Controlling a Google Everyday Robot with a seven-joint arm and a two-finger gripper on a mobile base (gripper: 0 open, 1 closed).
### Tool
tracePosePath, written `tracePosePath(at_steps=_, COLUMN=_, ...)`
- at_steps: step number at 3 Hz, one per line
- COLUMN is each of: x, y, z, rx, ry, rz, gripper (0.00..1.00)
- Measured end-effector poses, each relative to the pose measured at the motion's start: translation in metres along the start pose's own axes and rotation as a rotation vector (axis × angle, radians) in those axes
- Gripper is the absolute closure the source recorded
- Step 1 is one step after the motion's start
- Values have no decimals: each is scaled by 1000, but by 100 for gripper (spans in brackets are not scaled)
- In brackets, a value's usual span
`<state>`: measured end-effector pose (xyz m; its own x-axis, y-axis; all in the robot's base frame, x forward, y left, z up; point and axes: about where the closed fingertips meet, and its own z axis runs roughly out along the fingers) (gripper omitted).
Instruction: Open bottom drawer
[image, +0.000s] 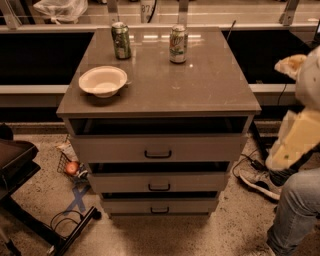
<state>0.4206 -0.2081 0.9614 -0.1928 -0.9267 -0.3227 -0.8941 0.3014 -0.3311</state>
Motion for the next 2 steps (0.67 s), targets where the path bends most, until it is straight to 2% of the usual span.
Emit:
tracePosePath(at_steps=1, x=24, y=42, z=19, rx=33, ry=-100, rz=22, gripper=0)
tracePosePath(at_steps=2, x=49, y=82, z=66, rx=52, ry=-203, rz=79, gripper=0)
